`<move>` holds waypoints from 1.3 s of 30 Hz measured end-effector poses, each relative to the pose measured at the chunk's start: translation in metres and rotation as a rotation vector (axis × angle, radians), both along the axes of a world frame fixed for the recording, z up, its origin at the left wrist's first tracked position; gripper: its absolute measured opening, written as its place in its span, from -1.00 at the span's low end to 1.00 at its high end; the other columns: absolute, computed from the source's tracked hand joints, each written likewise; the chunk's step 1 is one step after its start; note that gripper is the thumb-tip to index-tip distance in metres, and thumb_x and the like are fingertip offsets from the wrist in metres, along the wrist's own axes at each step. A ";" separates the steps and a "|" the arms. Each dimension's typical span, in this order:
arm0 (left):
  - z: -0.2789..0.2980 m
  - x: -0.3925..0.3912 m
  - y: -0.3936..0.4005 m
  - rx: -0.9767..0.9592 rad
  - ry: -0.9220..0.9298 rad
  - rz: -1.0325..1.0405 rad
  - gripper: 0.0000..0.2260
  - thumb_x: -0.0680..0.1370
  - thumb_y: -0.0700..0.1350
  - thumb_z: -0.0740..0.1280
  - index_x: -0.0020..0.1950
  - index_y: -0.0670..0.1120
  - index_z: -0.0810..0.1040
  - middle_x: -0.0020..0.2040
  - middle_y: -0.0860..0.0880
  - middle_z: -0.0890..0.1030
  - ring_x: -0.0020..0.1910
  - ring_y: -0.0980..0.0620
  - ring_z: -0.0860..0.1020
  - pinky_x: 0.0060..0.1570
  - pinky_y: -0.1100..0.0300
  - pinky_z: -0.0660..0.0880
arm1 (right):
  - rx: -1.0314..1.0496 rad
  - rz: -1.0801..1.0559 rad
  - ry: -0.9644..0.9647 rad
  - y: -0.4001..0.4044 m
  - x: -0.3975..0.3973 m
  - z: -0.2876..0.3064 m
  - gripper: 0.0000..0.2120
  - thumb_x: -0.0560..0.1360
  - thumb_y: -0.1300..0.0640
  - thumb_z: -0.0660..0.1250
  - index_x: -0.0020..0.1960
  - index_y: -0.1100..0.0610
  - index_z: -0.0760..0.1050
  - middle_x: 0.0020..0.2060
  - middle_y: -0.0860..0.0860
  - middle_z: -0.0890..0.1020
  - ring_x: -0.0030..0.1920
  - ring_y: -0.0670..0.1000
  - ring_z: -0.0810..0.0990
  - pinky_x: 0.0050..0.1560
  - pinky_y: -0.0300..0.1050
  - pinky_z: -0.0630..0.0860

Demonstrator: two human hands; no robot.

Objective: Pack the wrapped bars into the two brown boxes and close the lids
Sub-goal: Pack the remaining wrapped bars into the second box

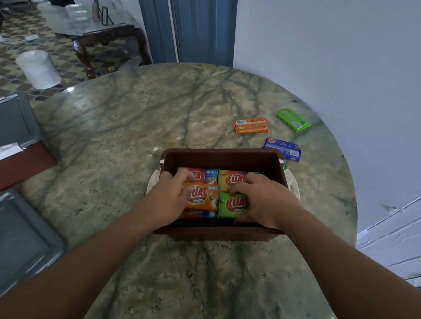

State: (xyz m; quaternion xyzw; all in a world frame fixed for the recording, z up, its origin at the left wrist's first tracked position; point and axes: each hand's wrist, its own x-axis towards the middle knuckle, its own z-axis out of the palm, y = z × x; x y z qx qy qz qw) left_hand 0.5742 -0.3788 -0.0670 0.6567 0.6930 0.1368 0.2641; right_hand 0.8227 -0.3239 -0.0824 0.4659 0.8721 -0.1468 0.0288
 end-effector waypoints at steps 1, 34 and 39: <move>0.001 0.003 -0.001 -0.028 0.070 -0.031 -0.69 0.67 0.10 0.27 0.39 0.10 0.34 0.21 -0.06 0.34 0.16 -0.03 0.50 0.06 0.24 0.44 | 0.003 0.000 -0.002 0.000 0.000 0.000 -0.32 0.44 -0.29 0.47 0.49 -0.23 0.33 0.34 -0.08 0.40 0.34 0.03 0.42 0.31 0.05 0.50; -0.004 -0.015 0.056 0.064 0.234 0.219 -0.30 0.56 0.32 0.32 0.53 -0.06 0.24 0.41 -0.23 0.35 0.40 -0.25 0.35 0.30 -0.14 0.41 | 0.078 -0.826 0.433 0.016 0.016 -0.003 -0.59 0.61 -0.03 0.33 0.37 0.11 0.35 0.25 0.20 0.48 0.24 0.26 0.49 0.18 0.12 0.45; -0.025 -0.015 0.059 0.123 0.168 0.257 -0.55 0.66 0.04 0.28 0.51 0.02 0.24 0.36 -0.20 0.42 0.23 -0.22 0.54 -0.01 -0.04 0.48 | -0.078 -0.861 0.488 0.028 0.021 -0.012 -0.78 0.65 0.06 0.26 0.25 0.11 0.41 0.06 0.10 0.60 0.09 0.20 0.58 -0.02 -0.01 0.39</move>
